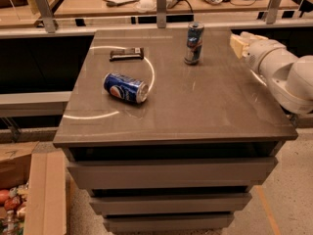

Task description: Knock redbull can over

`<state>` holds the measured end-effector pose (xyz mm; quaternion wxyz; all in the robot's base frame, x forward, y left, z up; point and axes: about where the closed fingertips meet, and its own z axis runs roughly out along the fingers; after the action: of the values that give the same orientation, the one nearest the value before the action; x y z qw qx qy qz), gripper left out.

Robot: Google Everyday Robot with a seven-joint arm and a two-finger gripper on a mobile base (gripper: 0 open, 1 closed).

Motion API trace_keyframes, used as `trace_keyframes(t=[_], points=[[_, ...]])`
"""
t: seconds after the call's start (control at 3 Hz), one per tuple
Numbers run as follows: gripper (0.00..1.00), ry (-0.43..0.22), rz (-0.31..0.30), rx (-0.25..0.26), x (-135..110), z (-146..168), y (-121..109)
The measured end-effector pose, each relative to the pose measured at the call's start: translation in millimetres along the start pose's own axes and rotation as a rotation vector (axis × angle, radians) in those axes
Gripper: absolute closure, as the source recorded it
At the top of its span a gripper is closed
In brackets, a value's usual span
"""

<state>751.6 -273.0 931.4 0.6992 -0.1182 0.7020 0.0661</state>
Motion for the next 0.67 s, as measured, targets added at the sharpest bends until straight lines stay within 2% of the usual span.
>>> trace_keyframes(t=[0.33,0.67], points=[[0.88,-0.009,-0.009,0.022,4,30,-4],[1.00,-0.020,-0.026,0.001,-1,69,0]])
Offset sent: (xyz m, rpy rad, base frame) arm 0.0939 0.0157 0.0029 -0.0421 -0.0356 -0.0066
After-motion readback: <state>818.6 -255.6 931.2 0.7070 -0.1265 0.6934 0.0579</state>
